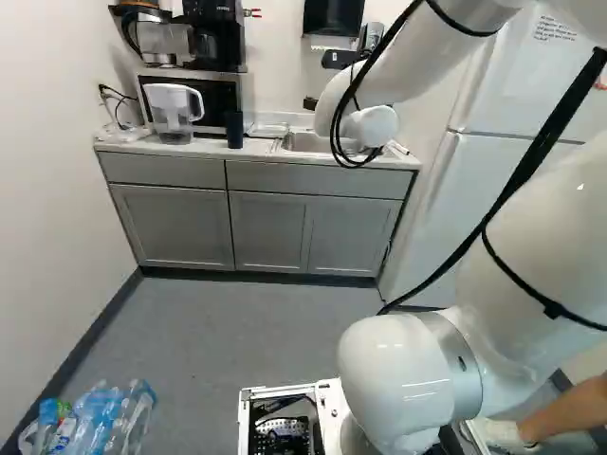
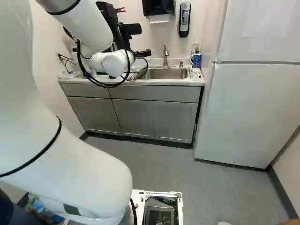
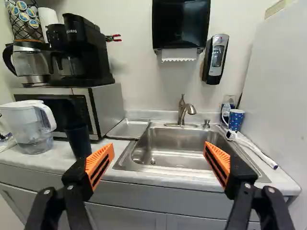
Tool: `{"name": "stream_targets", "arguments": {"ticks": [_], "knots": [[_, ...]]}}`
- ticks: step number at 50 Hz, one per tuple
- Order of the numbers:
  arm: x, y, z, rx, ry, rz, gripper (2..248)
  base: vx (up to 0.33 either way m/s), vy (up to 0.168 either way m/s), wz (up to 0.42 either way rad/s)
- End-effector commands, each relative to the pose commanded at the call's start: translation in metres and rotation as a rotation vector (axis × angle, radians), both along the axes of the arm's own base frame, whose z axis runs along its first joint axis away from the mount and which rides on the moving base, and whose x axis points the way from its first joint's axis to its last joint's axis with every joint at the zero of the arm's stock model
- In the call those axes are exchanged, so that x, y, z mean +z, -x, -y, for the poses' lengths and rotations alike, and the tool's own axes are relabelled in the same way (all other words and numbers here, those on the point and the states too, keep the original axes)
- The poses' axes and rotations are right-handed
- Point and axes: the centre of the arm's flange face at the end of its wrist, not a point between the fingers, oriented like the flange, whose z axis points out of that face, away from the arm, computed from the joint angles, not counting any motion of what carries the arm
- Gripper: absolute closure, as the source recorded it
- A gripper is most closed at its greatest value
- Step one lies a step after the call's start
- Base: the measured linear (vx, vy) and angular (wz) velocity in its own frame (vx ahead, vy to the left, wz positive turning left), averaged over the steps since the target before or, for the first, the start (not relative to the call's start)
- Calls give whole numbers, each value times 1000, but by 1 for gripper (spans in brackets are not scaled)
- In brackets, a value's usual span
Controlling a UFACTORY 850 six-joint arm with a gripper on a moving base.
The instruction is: Rinse the cup and place it in the tray
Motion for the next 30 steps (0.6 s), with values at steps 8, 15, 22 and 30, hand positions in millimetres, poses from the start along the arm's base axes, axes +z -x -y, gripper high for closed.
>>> {"name": "stream_targets", "arguments": {"ticks": [8, 15, 22, 30], "knots": [[7, -2, -1, 1, 0, -7, 3, 0, 0, 0], [12, -4, -1, 2, 0, -15, 3, 0, 0, 0], [18, -6, -1, 2, 0, -22, 3, 0, 0, 0], [24, -6, -1, 2, 0, -32, 3, 0, 0, 0]]}}
